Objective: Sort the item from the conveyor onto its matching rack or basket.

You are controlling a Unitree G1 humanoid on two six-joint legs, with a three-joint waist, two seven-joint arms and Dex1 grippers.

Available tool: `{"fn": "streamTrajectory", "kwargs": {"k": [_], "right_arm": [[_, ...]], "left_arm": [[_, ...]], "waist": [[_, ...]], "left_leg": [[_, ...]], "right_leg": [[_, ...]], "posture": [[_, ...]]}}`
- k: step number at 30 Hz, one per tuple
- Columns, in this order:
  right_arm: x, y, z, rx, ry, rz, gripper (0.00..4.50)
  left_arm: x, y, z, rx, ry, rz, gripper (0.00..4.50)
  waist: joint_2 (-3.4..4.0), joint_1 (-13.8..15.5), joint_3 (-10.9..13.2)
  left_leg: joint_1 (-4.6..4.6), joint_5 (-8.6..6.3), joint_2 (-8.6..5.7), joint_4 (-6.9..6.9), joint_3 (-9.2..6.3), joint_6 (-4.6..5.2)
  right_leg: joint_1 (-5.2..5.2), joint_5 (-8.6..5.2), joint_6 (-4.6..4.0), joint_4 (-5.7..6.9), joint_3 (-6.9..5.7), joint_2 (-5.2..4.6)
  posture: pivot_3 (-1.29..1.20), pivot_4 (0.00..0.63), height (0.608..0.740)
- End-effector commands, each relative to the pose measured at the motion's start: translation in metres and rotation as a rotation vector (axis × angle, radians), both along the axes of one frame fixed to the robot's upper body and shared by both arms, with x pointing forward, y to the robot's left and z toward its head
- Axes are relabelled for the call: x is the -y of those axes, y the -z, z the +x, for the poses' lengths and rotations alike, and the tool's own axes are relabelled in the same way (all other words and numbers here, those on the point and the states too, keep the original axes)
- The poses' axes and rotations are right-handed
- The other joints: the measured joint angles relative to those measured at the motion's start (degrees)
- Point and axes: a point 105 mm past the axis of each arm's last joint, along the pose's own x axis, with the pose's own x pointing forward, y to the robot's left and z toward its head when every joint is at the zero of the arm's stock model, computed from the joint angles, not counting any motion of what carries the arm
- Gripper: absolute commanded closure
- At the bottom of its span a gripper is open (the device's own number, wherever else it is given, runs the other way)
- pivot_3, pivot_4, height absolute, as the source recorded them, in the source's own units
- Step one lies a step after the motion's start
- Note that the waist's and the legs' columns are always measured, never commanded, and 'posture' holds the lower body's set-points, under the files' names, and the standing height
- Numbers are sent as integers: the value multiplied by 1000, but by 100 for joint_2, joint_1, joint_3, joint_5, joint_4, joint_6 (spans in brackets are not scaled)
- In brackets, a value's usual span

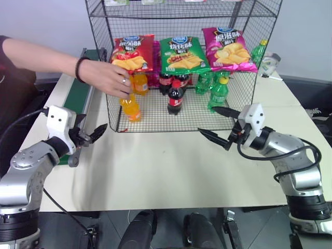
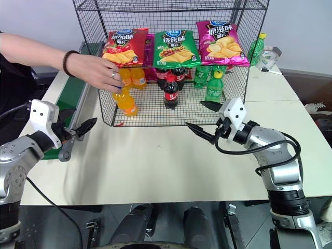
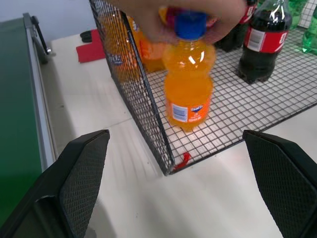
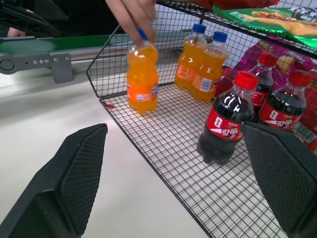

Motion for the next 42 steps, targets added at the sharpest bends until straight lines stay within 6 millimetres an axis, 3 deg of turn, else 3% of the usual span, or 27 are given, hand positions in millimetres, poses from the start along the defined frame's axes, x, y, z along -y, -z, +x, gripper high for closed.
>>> {"fn": "streamTrajectory", "kwargs": {"k": [1, 14, 26, 35, 42], "right_arm": [[-3, -12, -2, 43, -19, 0, 0], [-3, -14, 0, 45, -22, -5, 0], [-7, -12, 0, 50, -25, 2, 0], [-11, -9, -3, 40, -43, 10, 0], [-15, -7, -3, 40, -56, 20, 0]], "left_arm": [[-3, -18, -3, 63, -9, 4, 11], [-9, -16, -5, 81, -64, -57, 11], [-49, -22, 5, 180, -284, -95, 11], [-69, -22, 12, 230, -485, 4, 11], [-78, -25, 12, 277, -514, 20, 11]], "waist": [[0, 0, 0], [0, 0, 0], [0, 5, 0], [0, 0, 0], [0, 2, 0]], "left_leg": [[0, 0, 0, 0, 0, 0], [0, 0, 0, 0, 0, 0], [0, 0, 0, 0, 0, 0], [0, 0, 0, -1, 0, 0], [0, 0, 0, 0, 0, 0]], "right_leg": [[0, 0, 0, 0, 0, 0], [0, 0, 0, -2, 0, 0], [0, 1, 1, -3, -1, 0], [-1, 9, 17, -2, -1, 2], [0, 10, 18, -2, -2, 1]], "posture": [[0, 150, 740], [0, 150, 740], [0, 150, 740], [0, 150, 740], [0, 150, 740]]}}
